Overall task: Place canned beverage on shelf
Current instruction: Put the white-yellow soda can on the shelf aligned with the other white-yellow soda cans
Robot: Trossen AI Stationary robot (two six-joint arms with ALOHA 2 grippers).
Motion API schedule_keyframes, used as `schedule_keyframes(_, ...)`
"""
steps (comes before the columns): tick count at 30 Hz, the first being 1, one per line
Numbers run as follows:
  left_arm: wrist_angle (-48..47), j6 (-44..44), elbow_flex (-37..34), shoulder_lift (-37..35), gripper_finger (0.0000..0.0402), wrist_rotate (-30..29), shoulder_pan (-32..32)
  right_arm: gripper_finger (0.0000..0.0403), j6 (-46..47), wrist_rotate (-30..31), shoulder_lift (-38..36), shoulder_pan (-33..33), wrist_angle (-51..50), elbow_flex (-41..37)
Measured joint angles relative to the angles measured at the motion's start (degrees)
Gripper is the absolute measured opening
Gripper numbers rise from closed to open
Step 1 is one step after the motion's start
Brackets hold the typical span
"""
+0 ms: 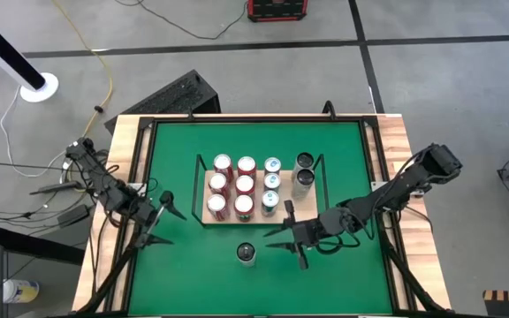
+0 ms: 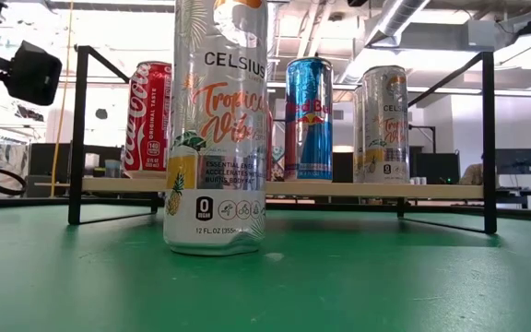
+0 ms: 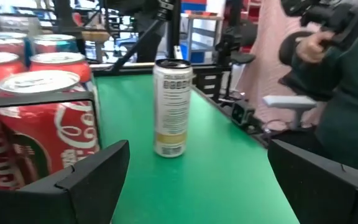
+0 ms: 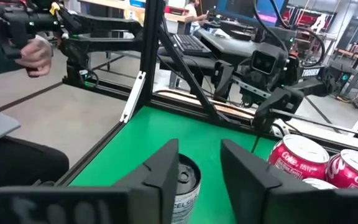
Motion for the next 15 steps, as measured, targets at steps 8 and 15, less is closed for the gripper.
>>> schedule_keyframes(8, -0.2, 5.8, 0.0, 0.1, 0.0368, -0.8, 0.0, 0.0223, 0.0, 0.0, 0.0, -0.2, -0.9, 1.0)
schedule_keyframes(15, -0.3, 5.8, 0.1, 0.1, 0.0368, -0.8, 0.0, 0.0272, 0.2, -1.0, 0.1, -0.2, -10.3, 7.6)
